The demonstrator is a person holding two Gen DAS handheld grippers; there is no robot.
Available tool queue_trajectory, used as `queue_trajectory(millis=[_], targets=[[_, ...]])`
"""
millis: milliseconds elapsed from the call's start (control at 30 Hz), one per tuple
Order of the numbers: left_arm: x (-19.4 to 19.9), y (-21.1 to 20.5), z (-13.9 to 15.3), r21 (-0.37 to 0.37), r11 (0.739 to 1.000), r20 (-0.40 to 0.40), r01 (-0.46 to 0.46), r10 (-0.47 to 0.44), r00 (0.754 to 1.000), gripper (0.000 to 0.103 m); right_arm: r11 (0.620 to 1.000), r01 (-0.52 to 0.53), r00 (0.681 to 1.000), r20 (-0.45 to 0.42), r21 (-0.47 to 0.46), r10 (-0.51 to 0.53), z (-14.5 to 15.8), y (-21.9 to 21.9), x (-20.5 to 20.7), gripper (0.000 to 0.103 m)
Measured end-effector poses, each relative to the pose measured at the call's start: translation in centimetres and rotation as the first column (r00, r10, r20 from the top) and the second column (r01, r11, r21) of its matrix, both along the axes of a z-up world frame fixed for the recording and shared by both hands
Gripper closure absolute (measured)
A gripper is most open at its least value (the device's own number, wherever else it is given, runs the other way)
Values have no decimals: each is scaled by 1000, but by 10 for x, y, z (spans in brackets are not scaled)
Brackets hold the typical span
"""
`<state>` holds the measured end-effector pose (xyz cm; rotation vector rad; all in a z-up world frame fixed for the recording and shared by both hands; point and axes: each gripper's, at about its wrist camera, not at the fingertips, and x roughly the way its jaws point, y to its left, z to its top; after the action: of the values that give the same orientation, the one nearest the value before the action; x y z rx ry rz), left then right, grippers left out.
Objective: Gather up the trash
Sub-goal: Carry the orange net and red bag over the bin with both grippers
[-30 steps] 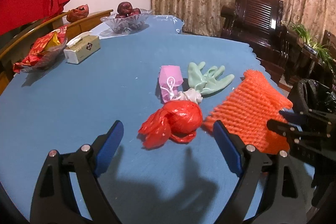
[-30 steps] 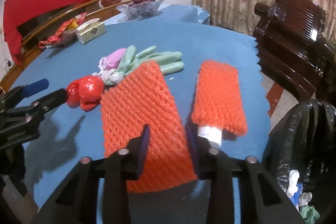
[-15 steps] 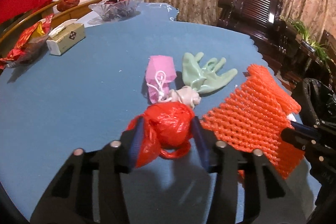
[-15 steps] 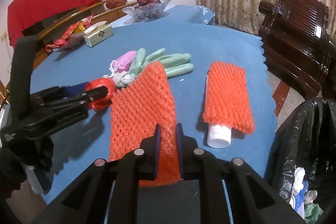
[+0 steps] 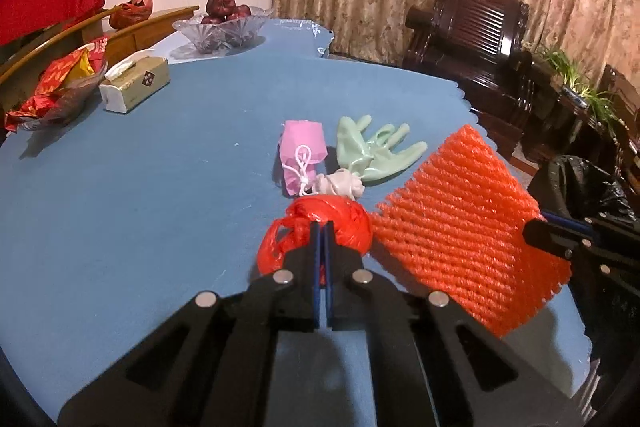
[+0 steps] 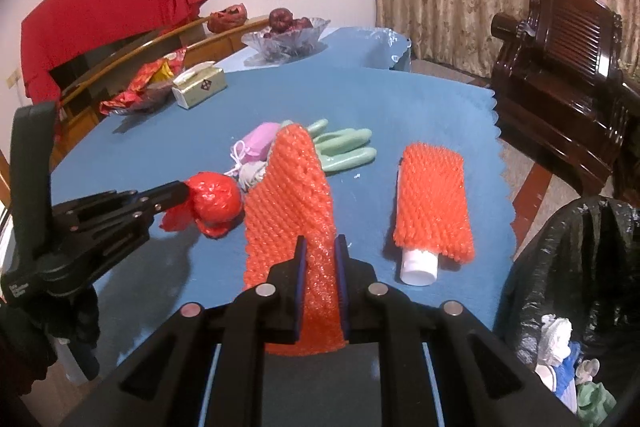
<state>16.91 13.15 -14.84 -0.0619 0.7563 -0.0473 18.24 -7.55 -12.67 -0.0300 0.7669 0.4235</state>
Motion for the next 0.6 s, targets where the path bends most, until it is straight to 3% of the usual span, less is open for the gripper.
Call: queue_trajectory(millis=[600], targets=[[-32, -25, 47, 16, 999, 71, 49, -50, 996, 102, 998, 61, 996, 60, 26, -63, 39, -19, -26, 90]])
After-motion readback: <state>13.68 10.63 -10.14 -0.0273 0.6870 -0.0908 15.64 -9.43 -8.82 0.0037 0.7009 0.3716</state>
